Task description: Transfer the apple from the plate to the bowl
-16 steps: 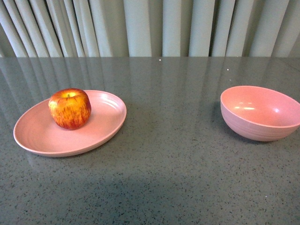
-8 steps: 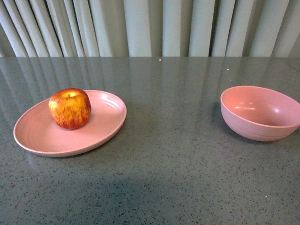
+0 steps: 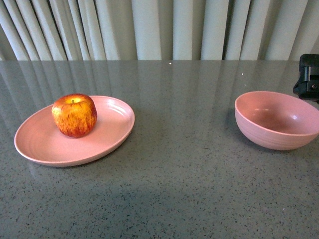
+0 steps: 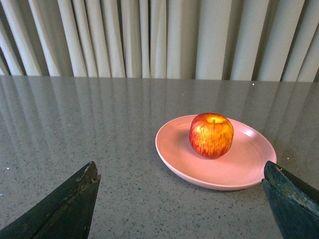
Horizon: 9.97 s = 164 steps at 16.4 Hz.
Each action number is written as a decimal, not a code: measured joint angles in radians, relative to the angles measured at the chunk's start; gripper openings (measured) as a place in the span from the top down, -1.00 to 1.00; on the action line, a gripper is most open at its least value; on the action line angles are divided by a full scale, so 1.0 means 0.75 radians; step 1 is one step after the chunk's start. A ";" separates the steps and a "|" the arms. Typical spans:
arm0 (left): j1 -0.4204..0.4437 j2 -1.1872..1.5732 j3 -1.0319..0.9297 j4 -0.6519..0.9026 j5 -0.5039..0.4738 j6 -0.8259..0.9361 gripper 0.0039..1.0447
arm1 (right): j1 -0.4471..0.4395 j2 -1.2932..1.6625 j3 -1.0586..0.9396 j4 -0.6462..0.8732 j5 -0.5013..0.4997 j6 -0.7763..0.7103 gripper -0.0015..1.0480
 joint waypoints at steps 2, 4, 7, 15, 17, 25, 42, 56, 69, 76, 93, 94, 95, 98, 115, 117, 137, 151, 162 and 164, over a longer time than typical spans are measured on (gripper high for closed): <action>0.000 0.000 0.000 0.001 0.000 0.000 -0.88 | 0.000 0.072 0.054 -0.026 0.014 0.019 -0.87; 0.000 0.000 0.000 0.000 0.000 0.000 -0.88 | 0.000 0.138 0.072 -0.047 0.011 0.050 -0.87; 0.000 0.000 0.000 0.000 0.000 0.000 -0.88 | 0.000 0.178 0.072 -0.060 -0.032 0.100 -0.56; 0.000 0.000 0.000 0.000 0.000 0.000 -0.88 | 0.000 0.151 0.072 -0.070 -0.082 0.135 0.95; 0.000 0.000 0.000 0.000 0.000 0.000 -0.88 | 0.004 0.103 0.071 -0.083 -0.110 0.159 0.95; 0.000 0.000 0.000 0.001 0.000 0.000 -0.88 | 0.275 0.026 0.206 -0.184 -0.135 0.193 0.95; 0.000 0.000 0.000 0.000 0.000 0.000 -0.88 | 0.471 0.315 0.297 -0.176 -0.081 0.200 0.95; 0.000 0.000 0.000 0.000 0.000 0.000 -0.88 | -0.005 -0.656 -0.218 0.216 -0.309 0.298 -0.87; 0.000 0.000 0.000 0.000 0.000 0.000 -0.88 | -0.064 -1.710 -1.241 0.375 -0.108 -0.132 0.83; 0.000 0.000 0.000 0.000 0.000 0.000 -0.88 | -0.070 -1.909 -1.281 0.232 -0.080 -0.150 0.97; 0.000 0.000 0.000 0.000 0.001 0.001 -0.88 | -0.070 -2.238 -1.280 -0.110 -0.080 -0.151 0.67; 0.000 0.000 0.000 0.000 0.000 0.000 -0.88 | -0.070 -2.238 -1.280 -0.110 -0.080 -0.151 0.53; 0.000 0.000 0.000 0.000 0.000 0.001 -0.88 | -0.070 -2.238 -1.280 -0.110 -0.080 -0.151 0.33; 0.000 0.000 0.000 0.000 0.000 0.000 -0.88 | -0.070 -2.238 -1.280 -0.110 -0.080 -0.151 -0.23; 0.000 0.000 0.000 0.000 0.000 0.000 -0.88 | -0.070 -2.238 -1.280 -0.110 -0.080 -0.151 -0.87; -0.069 0.124 0.093 -0.260 -0.173 -0.042 -0.88 | -0.070 -2.238 -1.280 -0.111 -0.080 -0.151 -0.87; -0.230 2.325 1.142 0.388 -0.009 -0.024 -0.88 | -0.070 -2.238 -1.280 -0.110 -0.080 -0.151 -0.87; -0.232 2.354 1.147 0.393 0.006 -0.025 -0.36 | -0.070 -2.238 -1.280 -0.109 -0.080 -0.151 -0.87; -0.628 2.014 1.330 0.231 -0.028 0.050 -0.33 | -0.070 -2.238 -1.280 -0.110 -0.080 -0.151 -0.87; -0.697 2.093 1.342 0.227 -0.037 0.038 -0.33 | -0.070 -2.238 -1.280 -0.109 -0.080 -0.151 -0.87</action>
